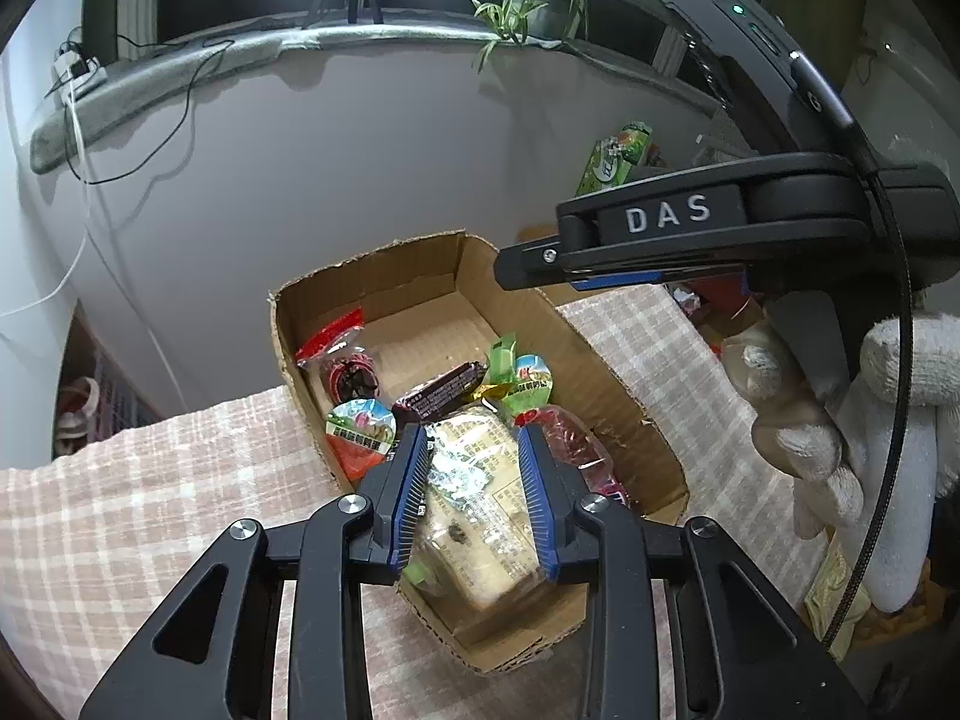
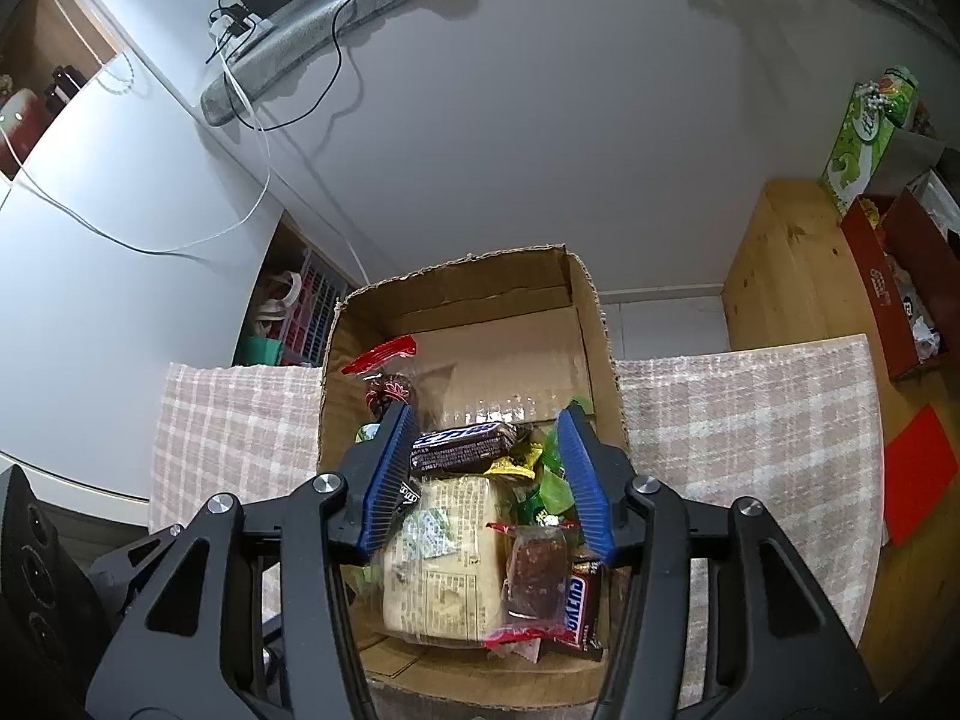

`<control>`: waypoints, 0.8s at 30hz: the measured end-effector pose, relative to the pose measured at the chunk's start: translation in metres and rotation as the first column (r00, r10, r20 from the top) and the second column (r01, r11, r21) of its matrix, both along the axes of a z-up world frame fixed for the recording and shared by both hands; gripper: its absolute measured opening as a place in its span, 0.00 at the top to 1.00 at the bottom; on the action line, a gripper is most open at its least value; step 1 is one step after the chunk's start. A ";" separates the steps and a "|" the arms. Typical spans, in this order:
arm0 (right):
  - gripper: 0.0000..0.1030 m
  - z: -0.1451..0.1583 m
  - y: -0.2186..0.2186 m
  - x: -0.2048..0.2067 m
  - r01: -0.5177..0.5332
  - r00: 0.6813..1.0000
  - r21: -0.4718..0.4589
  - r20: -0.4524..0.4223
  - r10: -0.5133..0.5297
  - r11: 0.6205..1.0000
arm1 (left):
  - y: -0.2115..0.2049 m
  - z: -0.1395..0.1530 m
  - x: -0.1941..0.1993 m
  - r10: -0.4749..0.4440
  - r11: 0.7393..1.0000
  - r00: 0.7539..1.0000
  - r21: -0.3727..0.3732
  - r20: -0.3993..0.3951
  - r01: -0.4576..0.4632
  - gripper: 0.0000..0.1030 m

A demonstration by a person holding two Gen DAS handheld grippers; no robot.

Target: Organize snacks

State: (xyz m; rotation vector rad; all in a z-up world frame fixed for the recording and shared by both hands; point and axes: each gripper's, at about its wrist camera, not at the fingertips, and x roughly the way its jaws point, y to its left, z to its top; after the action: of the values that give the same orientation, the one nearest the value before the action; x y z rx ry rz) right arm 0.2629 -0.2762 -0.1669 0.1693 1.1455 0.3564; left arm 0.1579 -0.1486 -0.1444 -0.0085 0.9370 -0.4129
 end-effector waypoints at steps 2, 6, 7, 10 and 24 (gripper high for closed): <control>0.47 0.003 -0.003 -0.003 0.004 1.000 0.001 0.007 -0.004 1.000 | 0.000 0.003 -0.002 0.001 1.000 1.000 0.001 0.005 -0.001 0.70; 0.44 0.012 -0.008 -0.013 0.015 0.999 0.001 0.029 -0.015 1.000 | 0.002 0.007 -0.007 0.002 1.000 1.000 0.005 0.014 -0.002 0.67; 0.44 0.014 -0.010 -0.015 0.018 0.999 -0.001 0.035 -0.018 1.000 | 0.002 0.008 -0.009 0.001 1.000 1.000 0.007 0.018 -0.001 0.67; 0.44 0.021 -0.015 -0.021 0.023 0.998 -0.007 0.058 -0.023 1.000 | 0.004 0.013 -0.013 0.003 1.000 1.000 0.009 0.025 -0.003 0.67; 0.21 0.042 -0.031 -0.094 0.132 0.974 -0.083 0.196 -0.113 0.988 | 0.034 0.036 -0.043 0.084 0.996 0.995 0.002 0.057 -0.084 0.47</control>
State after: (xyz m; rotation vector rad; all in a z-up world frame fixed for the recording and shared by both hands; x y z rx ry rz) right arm 0.1689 -0.3070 -0.1244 0.1185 0.9554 0.2030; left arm 0.1145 -0.1151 -0.1086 -0.0319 0.8784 -0.3314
